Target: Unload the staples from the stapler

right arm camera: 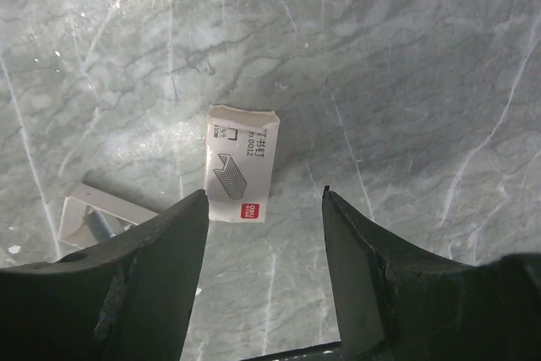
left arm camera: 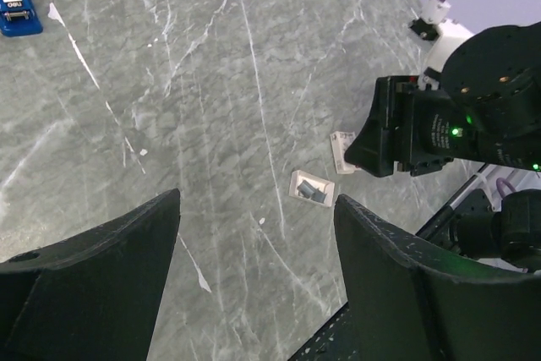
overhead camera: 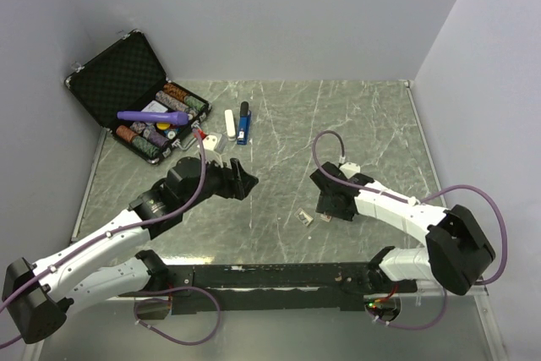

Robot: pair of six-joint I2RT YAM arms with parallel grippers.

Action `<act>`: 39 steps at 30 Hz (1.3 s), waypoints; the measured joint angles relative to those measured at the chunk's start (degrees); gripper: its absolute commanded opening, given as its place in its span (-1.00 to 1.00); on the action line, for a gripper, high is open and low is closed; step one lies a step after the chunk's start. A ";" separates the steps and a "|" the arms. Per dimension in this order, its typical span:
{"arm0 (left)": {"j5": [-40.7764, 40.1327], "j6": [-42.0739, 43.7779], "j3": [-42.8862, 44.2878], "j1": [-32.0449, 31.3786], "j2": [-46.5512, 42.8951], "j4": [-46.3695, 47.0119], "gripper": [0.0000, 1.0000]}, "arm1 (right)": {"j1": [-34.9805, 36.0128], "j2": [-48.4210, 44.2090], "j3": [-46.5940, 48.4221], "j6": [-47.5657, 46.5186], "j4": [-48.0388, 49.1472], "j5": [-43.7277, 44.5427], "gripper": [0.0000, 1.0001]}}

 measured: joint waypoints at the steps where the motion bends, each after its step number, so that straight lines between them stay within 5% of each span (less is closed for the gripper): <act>1: 0.00 0.00 -0.24 0.00 0.00 0.00 0.56 | 0.00 -0.09 0.00 0.46 -0.02 0.20 0.27; 7: 0.09 -0.02 -0.90 0.00 -0.02 0.04 0.57 | -0.07 -5.05 -0.02 3.21 -1.60 2.69 0.19; 18: 0.90 -0.11 -2.60 0.00 -0.59 1.53 0.58 | -1.77 -10.75 -6.14 7.78 -3.58 4.46 -0.35; 39: 1.07 -0.09 -2.84 0.00 -1.18 1.62 0.59 | -5.16 2.82 -3.21 6.21 3.41 0.96 -0.36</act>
